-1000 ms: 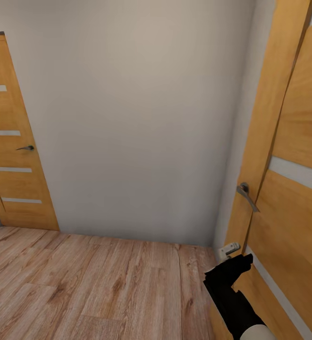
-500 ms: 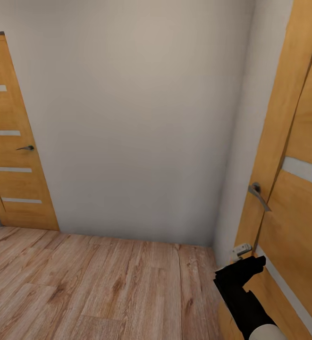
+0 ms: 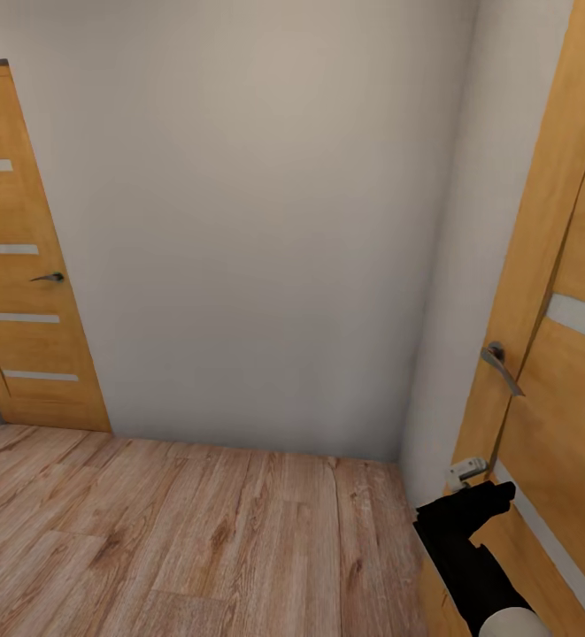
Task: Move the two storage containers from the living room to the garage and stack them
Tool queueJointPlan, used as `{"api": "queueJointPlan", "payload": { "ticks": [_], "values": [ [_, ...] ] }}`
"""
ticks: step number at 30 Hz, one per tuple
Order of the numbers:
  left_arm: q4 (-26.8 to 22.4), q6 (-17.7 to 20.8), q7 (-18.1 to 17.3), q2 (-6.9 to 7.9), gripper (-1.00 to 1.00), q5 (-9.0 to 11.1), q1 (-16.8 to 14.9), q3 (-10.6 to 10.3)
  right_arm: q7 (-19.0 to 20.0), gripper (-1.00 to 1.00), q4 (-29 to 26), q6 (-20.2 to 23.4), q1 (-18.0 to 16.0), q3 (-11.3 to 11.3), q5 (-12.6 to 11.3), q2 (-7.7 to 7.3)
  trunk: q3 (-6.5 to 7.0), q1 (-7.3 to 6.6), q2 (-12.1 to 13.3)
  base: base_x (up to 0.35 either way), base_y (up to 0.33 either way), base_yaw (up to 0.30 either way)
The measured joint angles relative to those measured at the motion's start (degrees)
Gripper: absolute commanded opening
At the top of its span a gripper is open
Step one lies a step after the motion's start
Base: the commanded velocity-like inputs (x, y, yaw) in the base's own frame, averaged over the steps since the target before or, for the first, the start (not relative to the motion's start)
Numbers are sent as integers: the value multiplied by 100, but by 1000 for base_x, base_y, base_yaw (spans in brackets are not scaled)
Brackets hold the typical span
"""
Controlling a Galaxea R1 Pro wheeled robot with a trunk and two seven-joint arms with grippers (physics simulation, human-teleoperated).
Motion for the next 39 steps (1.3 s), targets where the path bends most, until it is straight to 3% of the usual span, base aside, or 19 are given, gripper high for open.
{"api": "queueJointPlan", "payload": {
  "ticks": [39],
  "values": [
    [0, 2, -24, 1, 100, 0, 2, 0, 20, 100, 4, -20, 0, 22, -32, -13, 0, 0, 0, 0, 0, 0]
  ]
}}
